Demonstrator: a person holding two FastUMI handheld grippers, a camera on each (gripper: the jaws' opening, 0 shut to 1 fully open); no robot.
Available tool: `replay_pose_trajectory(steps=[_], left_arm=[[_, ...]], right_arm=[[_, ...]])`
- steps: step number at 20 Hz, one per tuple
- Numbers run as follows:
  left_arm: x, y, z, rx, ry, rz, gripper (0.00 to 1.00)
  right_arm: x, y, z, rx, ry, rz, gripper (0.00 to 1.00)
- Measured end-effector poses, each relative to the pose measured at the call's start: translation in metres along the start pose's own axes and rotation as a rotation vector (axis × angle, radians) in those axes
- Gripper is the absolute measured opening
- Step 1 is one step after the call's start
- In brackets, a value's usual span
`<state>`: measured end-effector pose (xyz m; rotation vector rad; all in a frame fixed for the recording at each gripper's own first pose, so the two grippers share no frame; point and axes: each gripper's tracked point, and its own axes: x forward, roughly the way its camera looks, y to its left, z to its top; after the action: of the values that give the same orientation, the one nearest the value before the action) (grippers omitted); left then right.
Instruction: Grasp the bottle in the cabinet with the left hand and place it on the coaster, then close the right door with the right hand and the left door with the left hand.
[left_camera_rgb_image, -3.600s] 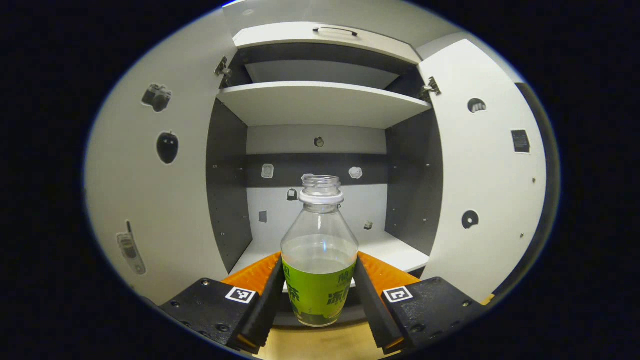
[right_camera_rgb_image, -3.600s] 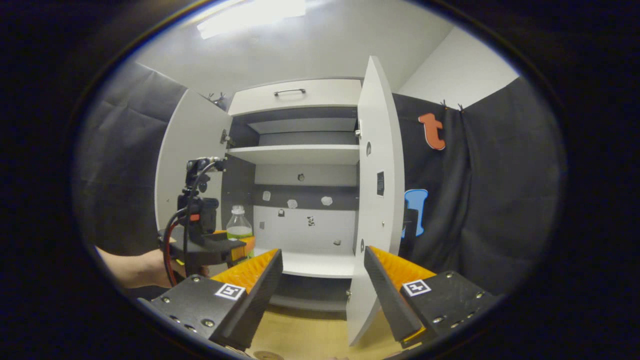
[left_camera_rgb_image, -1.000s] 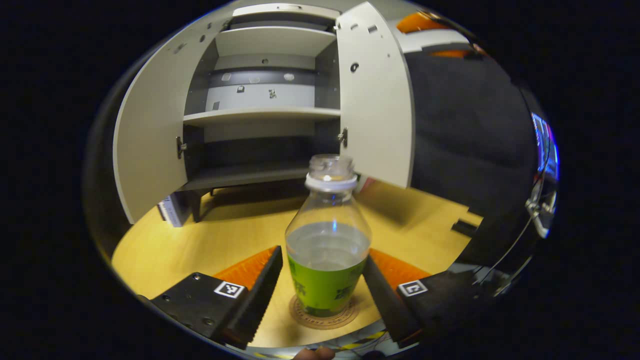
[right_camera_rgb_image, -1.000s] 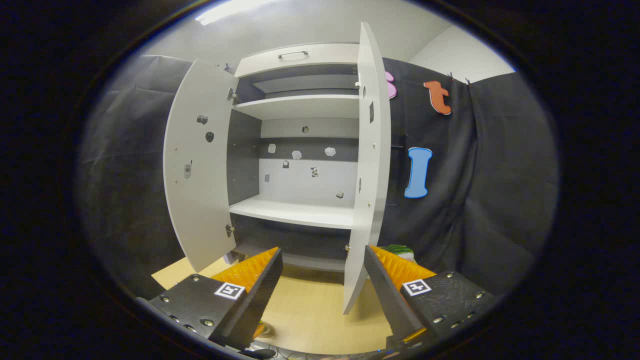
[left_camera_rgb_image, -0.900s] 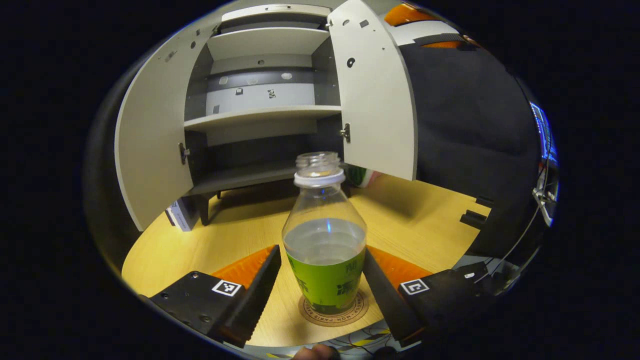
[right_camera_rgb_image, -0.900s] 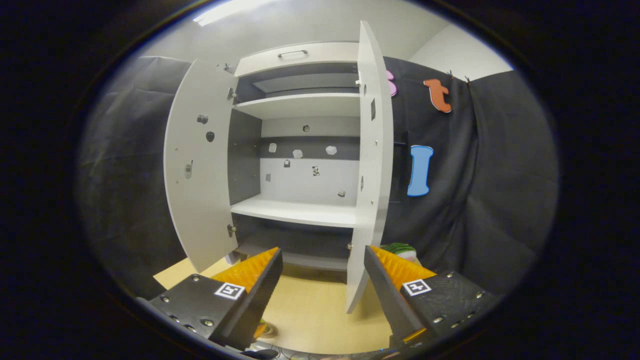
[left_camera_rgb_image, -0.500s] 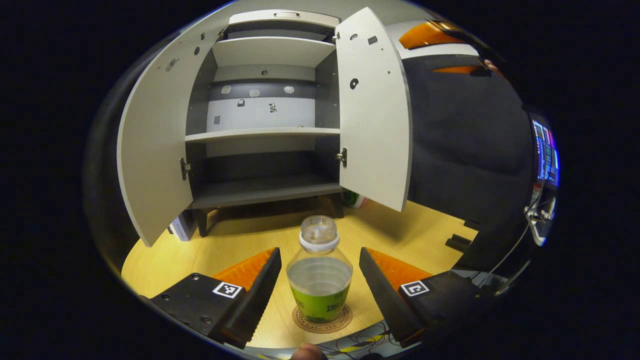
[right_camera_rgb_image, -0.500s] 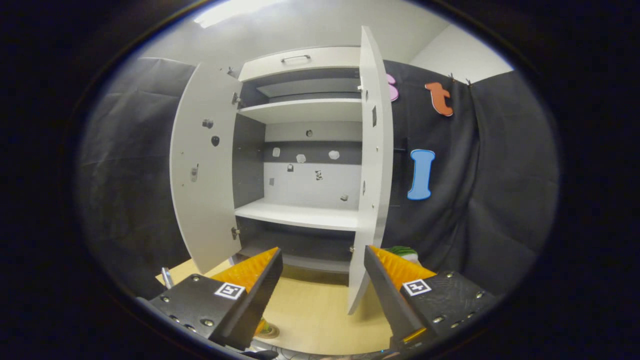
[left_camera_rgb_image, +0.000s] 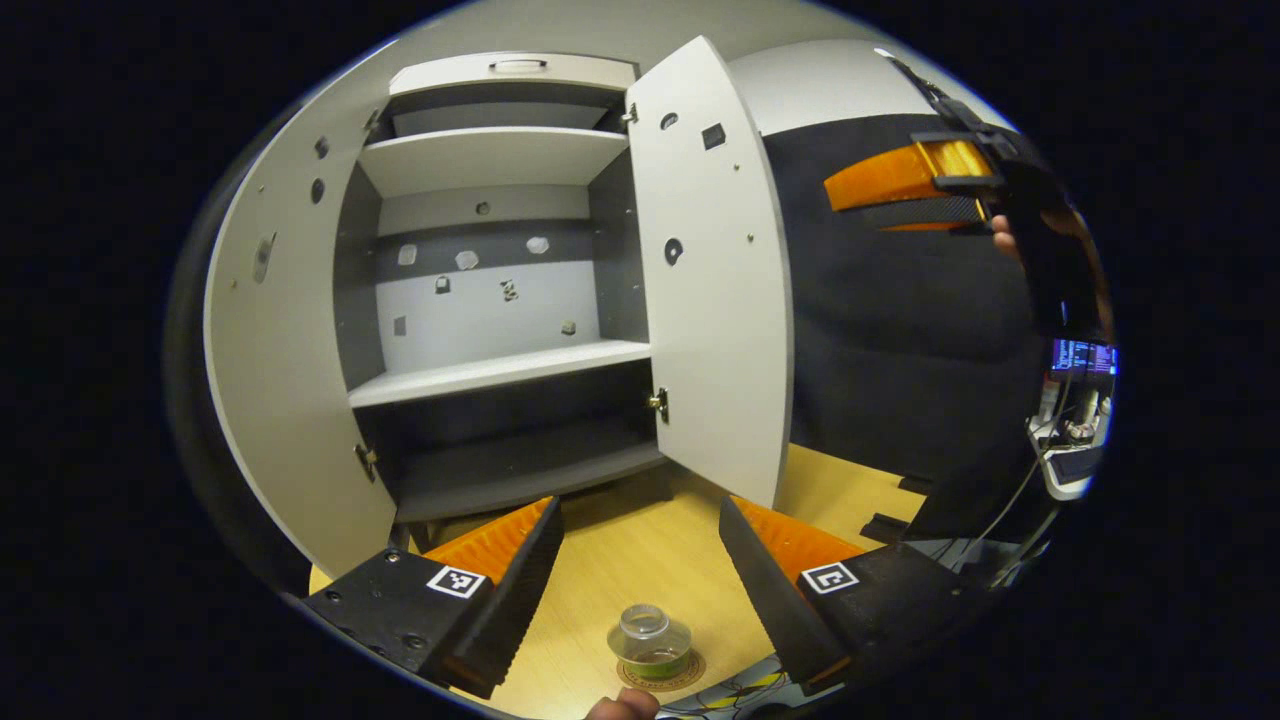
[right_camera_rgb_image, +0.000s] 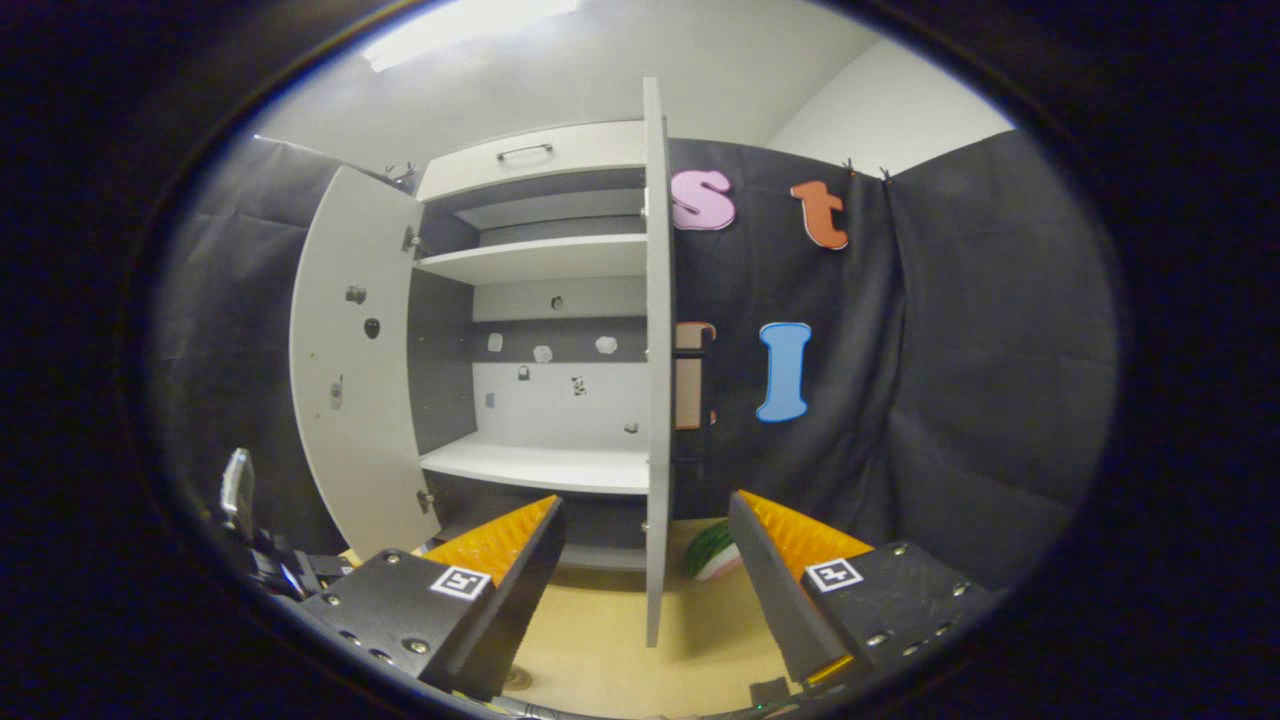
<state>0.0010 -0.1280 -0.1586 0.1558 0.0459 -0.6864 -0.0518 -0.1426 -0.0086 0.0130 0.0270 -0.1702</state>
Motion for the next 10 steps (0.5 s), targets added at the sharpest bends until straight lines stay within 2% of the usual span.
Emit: replay_pose_trajectory(steps=[3,5,6,7,8,9,10], left_arm=[[-0.003,-0.002,0.038,-0.109,-0.029,-0.023,0.99],[-0.005,0.000,0.051,-0.138,0.004,-0.034,0.99],[-0.007,0.005,0.057,-0.127,0.018,-0.027,0.99],[-0.009,0.012,0.066,-0.108,-0.002,-0.013,0.99],[-0.009,0.018,0.075,-0.082,-0.037,0.000,0.99],[-0.012,0.023,0.083,-0.054,-0.055,0.013,0.98],[-0.015,0.026,0.087,-0.031,-0.062,0.020,0.98]], right_arm=[[0.009,-0.025,0.022,-0.011,-0.038,-0.024,0.99],[0.023,-0.044,0.028,-0.048,-0.026,-0.030,0.99],[0.030,-0.058,0.032,-0.053,-0.021,-0.042,0.94],[0.039,-0.071,0.036,-0.041,-0.014,-0.050,0.99],[0.045,-0.087,0.040,-0.023,-0.012,-0.070,0.99],[0.051,-0.100,0.044,-0.010,-0.014,-0.087,0.94],[0.057,-0.113,0.047,-0.010,-0.014,-0.103,0.99]])
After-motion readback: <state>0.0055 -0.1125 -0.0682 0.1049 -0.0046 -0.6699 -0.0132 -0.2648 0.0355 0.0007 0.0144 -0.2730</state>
